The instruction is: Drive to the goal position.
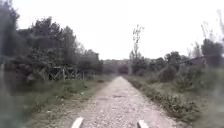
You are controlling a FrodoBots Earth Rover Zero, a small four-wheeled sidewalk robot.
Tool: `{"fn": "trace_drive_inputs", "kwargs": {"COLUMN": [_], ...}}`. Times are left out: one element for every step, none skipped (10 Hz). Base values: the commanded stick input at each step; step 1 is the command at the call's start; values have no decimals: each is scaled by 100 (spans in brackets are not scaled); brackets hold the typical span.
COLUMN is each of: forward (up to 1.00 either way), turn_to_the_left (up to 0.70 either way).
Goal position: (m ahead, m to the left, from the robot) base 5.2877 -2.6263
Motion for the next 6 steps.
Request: {"fn": "trace_drive_inputs", "kwargs": {"forward": [70, 70, 70, 70, 70, 70], "turn_to_the_left": [-5, -12, -35, -35, -23, -7]}}
